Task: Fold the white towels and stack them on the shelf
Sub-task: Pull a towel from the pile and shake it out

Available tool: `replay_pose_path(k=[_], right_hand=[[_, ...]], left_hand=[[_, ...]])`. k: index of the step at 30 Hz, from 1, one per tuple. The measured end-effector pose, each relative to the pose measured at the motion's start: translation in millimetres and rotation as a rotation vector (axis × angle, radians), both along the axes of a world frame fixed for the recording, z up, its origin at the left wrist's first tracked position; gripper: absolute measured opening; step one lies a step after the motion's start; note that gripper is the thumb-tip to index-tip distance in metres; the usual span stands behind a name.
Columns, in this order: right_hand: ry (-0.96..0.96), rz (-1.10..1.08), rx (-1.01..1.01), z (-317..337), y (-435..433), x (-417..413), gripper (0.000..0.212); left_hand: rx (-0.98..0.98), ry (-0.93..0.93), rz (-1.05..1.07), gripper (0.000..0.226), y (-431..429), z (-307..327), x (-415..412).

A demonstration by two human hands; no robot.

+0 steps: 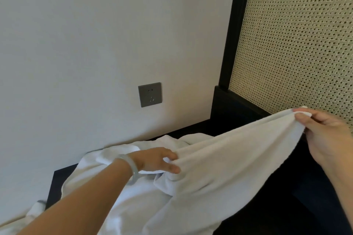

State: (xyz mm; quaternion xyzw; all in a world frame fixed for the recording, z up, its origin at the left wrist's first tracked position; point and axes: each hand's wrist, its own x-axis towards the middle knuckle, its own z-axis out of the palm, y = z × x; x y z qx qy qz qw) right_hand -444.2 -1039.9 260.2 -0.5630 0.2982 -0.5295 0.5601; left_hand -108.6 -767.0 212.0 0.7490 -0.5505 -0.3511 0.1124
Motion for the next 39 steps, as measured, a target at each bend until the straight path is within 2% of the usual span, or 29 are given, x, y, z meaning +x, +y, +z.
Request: replay_pose_path(k=[2, 5, 8, 11, 14, 16, 19, 22, 25, 28, 33, 36, 37, 39], right_hand=[[0.037, -0.010, 0.007, 4.3, 0.8, 12.1, 0.019], [0.079, -0.012, 0.034, 26.3, 4.5, 47.7, 0.016], [0.031, -0.001, 0.017, 80.6, 10.7, 99.3, 0.015], [-0.082, 0.019, -0.043, 160.3, 11.7, 141.7, 0.014], [-0.234, 0.094, -0.080, 242.9, 18.5, 164.0, 0.011], [-0.286, 0.191, -0.106, 277.3, 29.6, 175.2, 0.009], [-0.187, 0.374, -0.161, 282.2, 51.0, 196.4, 0.007], [-0.119, 0.470, -0.157, 254.8, 65.5, 215.8, 0.012], [-0.116, 0.486, -0.111, 225.3, 73.5, 226.8, 0.018], [-0.071, 0.434, -0.057, 202.3, 75.9, 226.2, 0.021], [-0.090, 0.481, -0.077, 194.9, 91.9, 215.3, 0.026], [-0.098, 0.539, -0.124, 200.4, 105.0, 212.4, 0.015], [-0.085, 0.547, -0.151, 201.5, 107.8, 212.0, 0.012], [-0.050, 0.560, -0.206, 201.1, 111.4, 212.3, 0.015]], left_hand=[[-0.153, -0.151, 0.024, 0.027, 0.8, 16.4, 6.1], [-0.455, -0.448, 0.244, 0.014, 7.0, 83.7, 39.0], [-0.636, -0.812, 0.318, 0.018, 13.9, 192.8, 71.0], [-0.831, -1.082, 0.351, 0.020, 29.9, 313.0, 76.8], [-1.042, -1.197, 0.390, 0.019, 59.5, 404.8, 63.1], [-1.116, -1.178, 0.395, 0.024, 80.7, 425.8, 54.2], [-0.975, -1.063, 0.464, 0.026, 104.8, 399.1, 49.5], [-0.851, -0.910, 0.562, 0.006, 118.8, 344.4, 54.9], [-0.701, -0.846, 0.647, 0.029, 133.5, 288.8, 59.2], [-0.546, -0.718, 0.530, 0.028, 154.6, 240.6, 53.7], [-0.415, -0.595, 0.301, 0.026, 160.6, 184.9, 16.9], [-0.319, -0.577, 0.242, 0.035, 149.3, 155.1, 0.2], [-0.284, -0.586, 0.231, 0.032, 146.1, 146.4, -3.3], [-0.188, -0.645, 0.250, 0.008, 140.8, 129.7, -6.2]])
